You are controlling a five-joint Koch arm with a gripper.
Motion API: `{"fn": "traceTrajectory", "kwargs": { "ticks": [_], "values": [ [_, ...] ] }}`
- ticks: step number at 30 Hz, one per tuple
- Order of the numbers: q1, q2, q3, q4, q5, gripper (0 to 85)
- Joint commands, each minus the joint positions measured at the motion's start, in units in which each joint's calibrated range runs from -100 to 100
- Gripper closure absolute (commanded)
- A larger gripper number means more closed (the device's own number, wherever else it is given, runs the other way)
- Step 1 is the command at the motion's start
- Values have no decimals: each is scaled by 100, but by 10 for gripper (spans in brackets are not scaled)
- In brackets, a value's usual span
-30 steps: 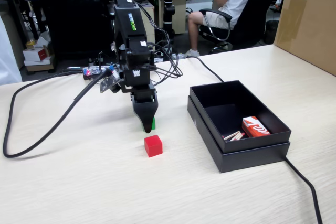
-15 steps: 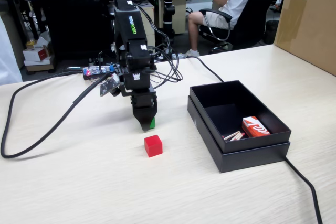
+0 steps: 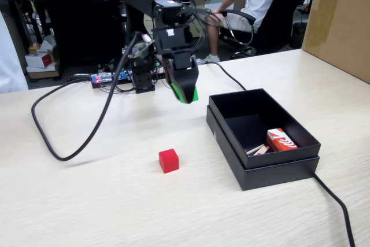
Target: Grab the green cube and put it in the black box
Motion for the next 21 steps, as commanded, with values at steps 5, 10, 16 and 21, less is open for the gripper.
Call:
{"fn": "traceTrajectory", "kwargs": {
  "ticks": [5,10,16,21],
  "values": [
    [596,1271,2498,-16,288,846],
    [777,3107,3042,-16,347,846],
    [821,4564,3160,-16,342,846],
    [845,4828,2824,-60,347,842]
  ]
}}
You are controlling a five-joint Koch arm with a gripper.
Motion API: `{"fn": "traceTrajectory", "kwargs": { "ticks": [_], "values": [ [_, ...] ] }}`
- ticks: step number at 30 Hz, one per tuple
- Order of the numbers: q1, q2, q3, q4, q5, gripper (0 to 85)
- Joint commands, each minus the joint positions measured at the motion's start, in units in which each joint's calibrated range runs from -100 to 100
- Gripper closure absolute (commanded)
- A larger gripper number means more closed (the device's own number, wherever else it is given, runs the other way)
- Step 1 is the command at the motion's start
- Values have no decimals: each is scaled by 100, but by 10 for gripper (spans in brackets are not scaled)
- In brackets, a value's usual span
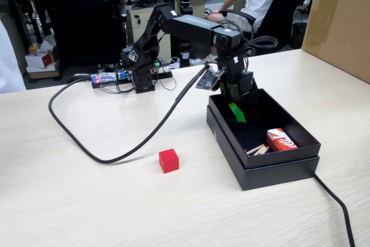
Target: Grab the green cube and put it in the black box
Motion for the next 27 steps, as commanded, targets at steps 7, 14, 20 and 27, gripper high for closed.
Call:
{"fn": "traceTrajectory", "kwargs": {
  "ticks": [7,14,20,27],
  "values": [
    [39,-11,-359,-57,-15,540],
    [15,-722,-603,-49,-15,390],
    [-88,-2753,-821,-49,-10,388],
    [-527,-5576,-1700,-14,-5,387]
  ]
}}
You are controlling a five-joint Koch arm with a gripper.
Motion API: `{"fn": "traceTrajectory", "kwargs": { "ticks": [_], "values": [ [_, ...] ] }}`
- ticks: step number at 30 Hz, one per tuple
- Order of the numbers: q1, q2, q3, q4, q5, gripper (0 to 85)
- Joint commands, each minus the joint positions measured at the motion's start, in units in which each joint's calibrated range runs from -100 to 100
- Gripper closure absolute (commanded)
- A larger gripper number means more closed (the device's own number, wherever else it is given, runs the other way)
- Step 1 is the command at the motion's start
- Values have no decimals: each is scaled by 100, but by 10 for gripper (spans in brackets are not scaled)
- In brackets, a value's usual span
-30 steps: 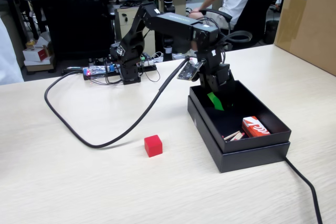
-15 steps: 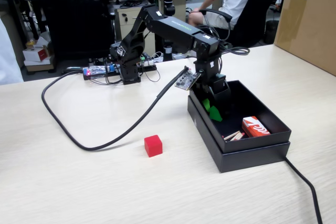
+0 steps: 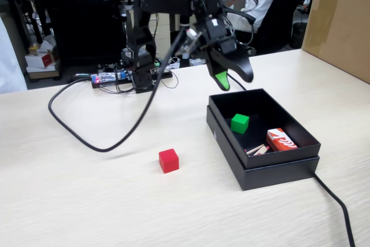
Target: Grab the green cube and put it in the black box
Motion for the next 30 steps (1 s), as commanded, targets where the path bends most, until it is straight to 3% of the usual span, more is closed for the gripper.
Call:
{"fn": "traceTrajectory", "kwargs": {
  "ticks": [1,9,15,24,30],
  "values": [
    [-308,-1640,-402,136,-29,387],
    [-1260,-4715,-3965,1924,-435,387],
    [-1338,-6207,-6150,2685,-440,354],
    [-1436,-6700,-8045,4093,-479,352],
    [-1499,-6700,-9360,5717,-718,360]
  ]
}}
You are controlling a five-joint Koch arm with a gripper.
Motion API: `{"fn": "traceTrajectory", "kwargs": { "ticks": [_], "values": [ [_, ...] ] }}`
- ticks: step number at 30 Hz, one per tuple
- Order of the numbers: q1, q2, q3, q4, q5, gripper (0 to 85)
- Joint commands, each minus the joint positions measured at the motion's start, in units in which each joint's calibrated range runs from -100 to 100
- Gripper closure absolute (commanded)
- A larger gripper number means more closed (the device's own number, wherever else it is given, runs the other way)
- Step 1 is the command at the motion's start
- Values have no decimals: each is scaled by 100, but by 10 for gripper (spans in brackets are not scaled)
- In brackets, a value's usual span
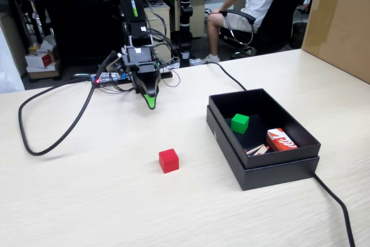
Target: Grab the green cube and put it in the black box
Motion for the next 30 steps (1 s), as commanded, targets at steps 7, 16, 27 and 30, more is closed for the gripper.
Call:
{"fn": "traceTrajectory", "kwargs": {
  "ticks": [7,16,27,30],
  "values": [
    [-39,-76,-1518,2449,-293,362],
    [-20,233,-1645,2354,-283,366],
    [-5,819,-1627,2380,-288,368],
    [-5,819,-1627,2380,-283,368]
  ]
}}
